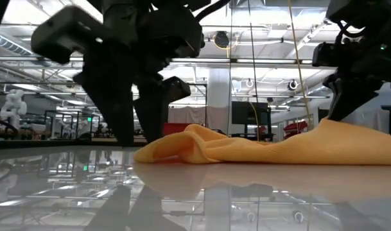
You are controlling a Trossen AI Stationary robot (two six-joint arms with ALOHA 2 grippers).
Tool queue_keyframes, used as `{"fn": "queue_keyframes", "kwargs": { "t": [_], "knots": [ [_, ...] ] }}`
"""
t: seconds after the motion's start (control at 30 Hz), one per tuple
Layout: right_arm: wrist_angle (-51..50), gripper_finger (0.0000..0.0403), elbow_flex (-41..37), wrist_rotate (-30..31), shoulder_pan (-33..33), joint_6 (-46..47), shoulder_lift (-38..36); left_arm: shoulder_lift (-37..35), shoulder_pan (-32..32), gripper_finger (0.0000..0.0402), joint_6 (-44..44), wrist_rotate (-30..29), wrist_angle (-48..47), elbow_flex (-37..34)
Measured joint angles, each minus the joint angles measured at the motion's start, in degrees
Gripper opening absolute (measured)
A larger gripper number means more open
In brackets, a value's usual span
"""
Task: Roll towel
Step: Fold the towel
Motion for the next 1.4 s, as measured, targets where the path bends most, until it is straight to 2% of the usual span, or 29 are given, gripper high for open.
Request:
{"fn": "queue_keyframes", "kwargs": {
  "t": [0.1,0.33,0.47,0.57,0.6,0.8,0.93,1.07,1.27,1.4],
  "knots": [
    [0.0,0.0000,0.0,0.0,-0.4,0.0,0.0,1.3,-0.9,0.0193,-1.4,-6.8,1.8,0.0],
    [-0.3,0.0000,0.0,0.0,-0.7,2.2,0.0,5.4,-1.1,0.0163,-2.9,-8.5,3.2,0.3],
    [-0.7,0.0021,0.0,1.9,-0.7,2.8,0.0,5.3,-1.2,0.0099,-2.5,-9.2,3.1,0.3],
    [-0.7,0.0062,0.0,2.5,-0.7,2.8,0.0,3.8,-1.2,0.0027,-1.1,-10.5,3.4,0.3],
    [-0.7,0.0078,0.0,3.0,-0.6,2.8,0.0,3.4,-1.1,0.0015,-0.6,-11.7,3.6,0.2],
    [-2.0,0.0181,0.0,4.9,-0.6,5.1,-2.1,-2.8,0.8,0.0008,2.2,-20.3,1.8,0.6],
    [-5.9,0.0219,0.6,7.8,-0.6,9.0,-4.7,-8.8,2.8,0.0005,4.4,-22.1,2.6,2.0],
    [-2.0,0.0223,2.0,5.5,0.5,7.1,-6.8,-13.8,5.6,0.0005,6.3,-22.3,4.7,5.4],
    [15.8,0.0201,2.1,-4.5,5.9,-0.7,-5.7,-15.3,10.3,0.0004,7.7,-19.5,4.8,11.0],
    [22.4,0.0186,2.1,-4.9,11.3,-3.3,-2.3,-15.2,13.1,0.0003,8.0,-18.0,4.5,13.2]
  ]
}}
